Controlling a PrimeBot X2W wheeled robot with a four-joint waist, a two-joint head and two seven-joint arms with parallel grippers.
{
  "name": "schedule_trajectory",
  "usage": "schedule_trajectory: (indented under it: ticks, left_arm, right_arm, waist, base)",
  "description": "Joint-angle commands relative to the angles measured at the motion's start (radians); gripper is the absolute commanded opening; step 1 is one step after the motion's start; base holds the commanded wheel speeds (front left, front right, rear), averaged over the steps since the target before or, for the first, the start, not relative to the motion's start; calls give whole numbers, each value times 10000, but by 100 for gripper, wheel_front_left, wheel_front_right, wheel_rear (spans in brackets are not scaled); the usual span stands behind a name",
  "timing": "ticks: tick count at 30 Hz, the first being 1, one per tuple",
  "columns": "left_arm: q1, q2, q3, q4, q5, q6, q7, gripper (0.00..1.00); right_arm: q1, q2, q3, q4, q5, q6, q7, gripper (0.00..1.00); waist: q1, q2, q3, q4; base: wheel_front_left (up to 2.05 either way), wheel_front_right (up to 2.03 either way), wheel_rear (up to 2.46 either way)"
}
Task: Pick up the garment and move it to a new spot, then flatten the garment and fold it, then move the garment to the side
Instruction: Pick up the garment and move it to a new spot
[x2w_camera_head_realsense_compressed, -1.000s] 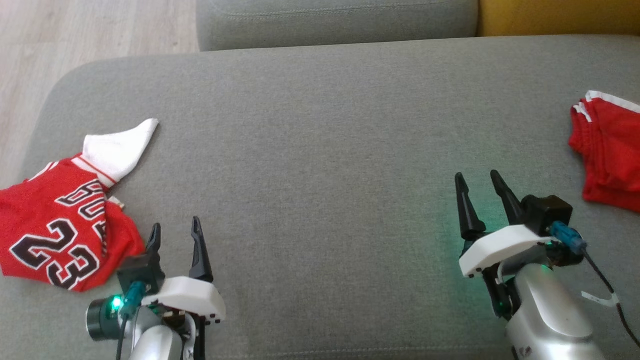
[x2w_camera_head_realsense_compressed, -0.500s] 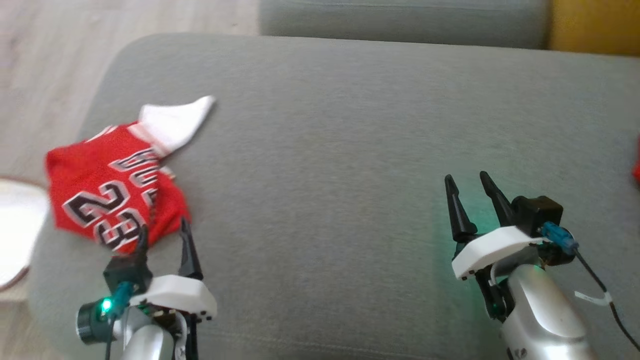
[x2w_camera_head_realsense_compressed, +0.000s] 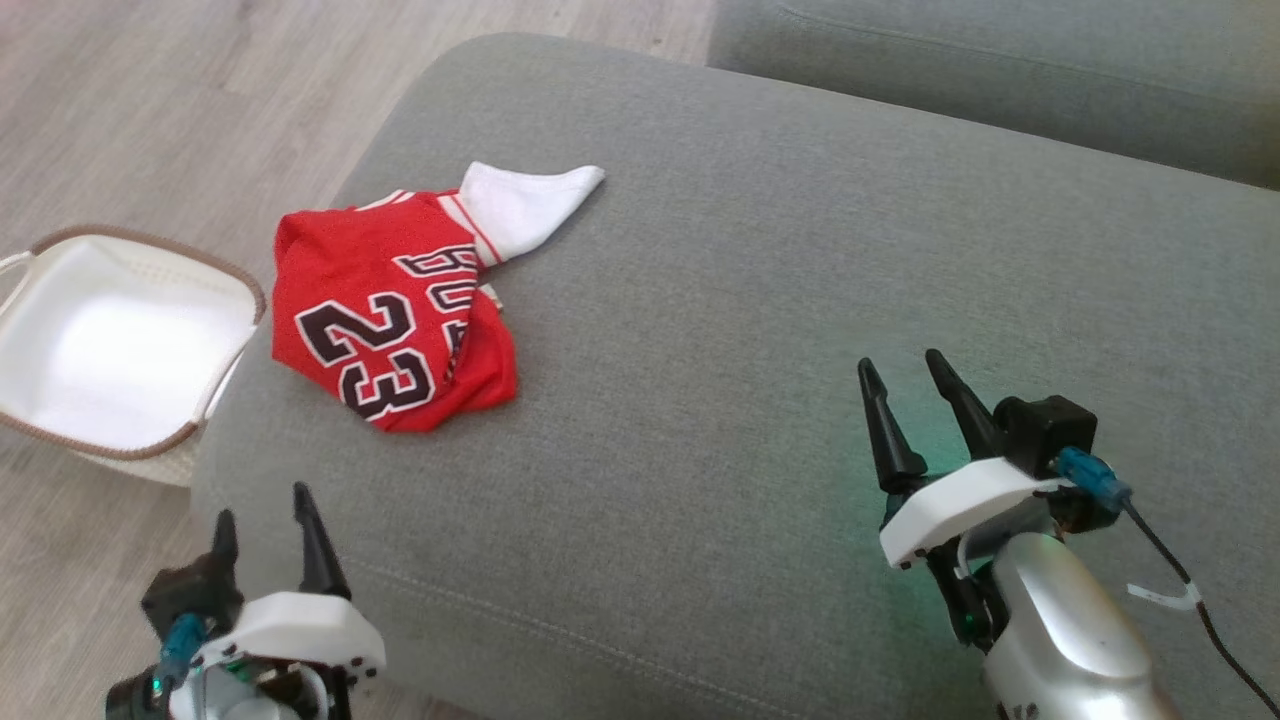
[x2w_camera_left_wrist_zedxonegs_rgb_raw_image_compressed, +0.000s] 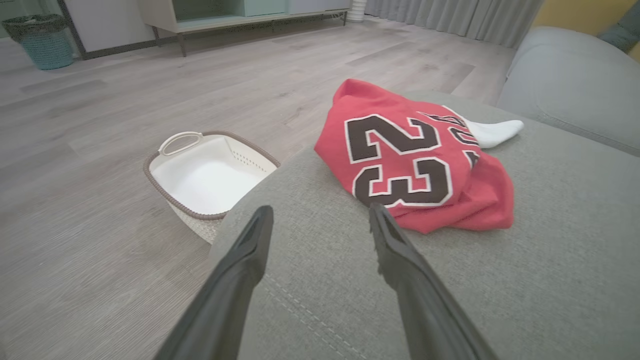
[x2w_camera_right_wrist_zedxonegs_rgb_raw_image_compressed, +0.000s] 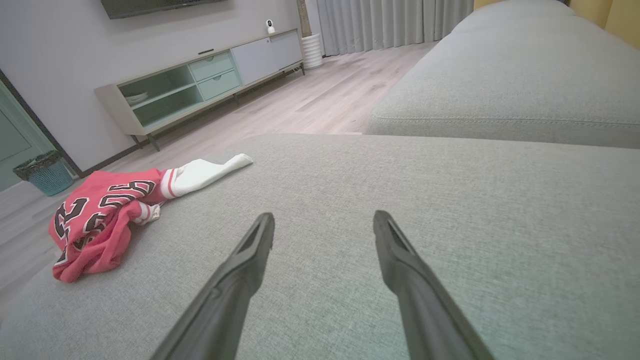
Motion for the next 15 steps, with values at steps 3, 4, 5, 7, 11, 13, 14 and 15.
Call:
schedule_trajectory:
  ticks: [3,4,5,7,11,13,14,15]
  left_arm:
    - [-279,116,529,-331,-123,-26,-51,100]
    - [-297,116,582,-310,-108,-53,-51,100]
    - [-331,116,627,-280,-88,-89,-51,100]
    - [-466,116,718,-209,-58,-153,-51,100]
    - [-969,116,1114,-35,-125,-225,-51,100]
    - [-1251,116,1235,87,-15,-295,-51,100]
    - [-1428,116,1298,144,60,-341,-51,100]
    - [-1622,116,1363,198,152,-403,-51,100]
  right_arm:
    - [-342,89,317,-281,47,19,-109,100]
    - [-369,89,357,-288,49,19,-109,100]
    - [-405,89,399,-297,54,19,-109,100]
    - [-494,89,412,-332,19,19,-109,100]
    - [-695,89,403,-441,-88,19,-109,100]
    - [-787,89,383,-505,-158,19,-109,100]
    - [-835,89,365,-544,-202,19,-109,100]
    - [-882,89,343,-588,-242,19,-109,100]
  waist:
    - [0,0,83,128]
    - [0,0,123,104]
    - [0,0,180,65]
    - [0,0,299,-4]
    - [0,0,670,-253]
    - [0,0,844,-371]
    - [0,0,939,-428]
    - [0,0,1032,-485]
  base:
    - [0,0,0]
    - [0,0,0]
    - [0,0,0]
    - [0,0,0]
    - [0,0,0]
    - [0,0,0]
    - [0,0,0]
    - [0,0,0]
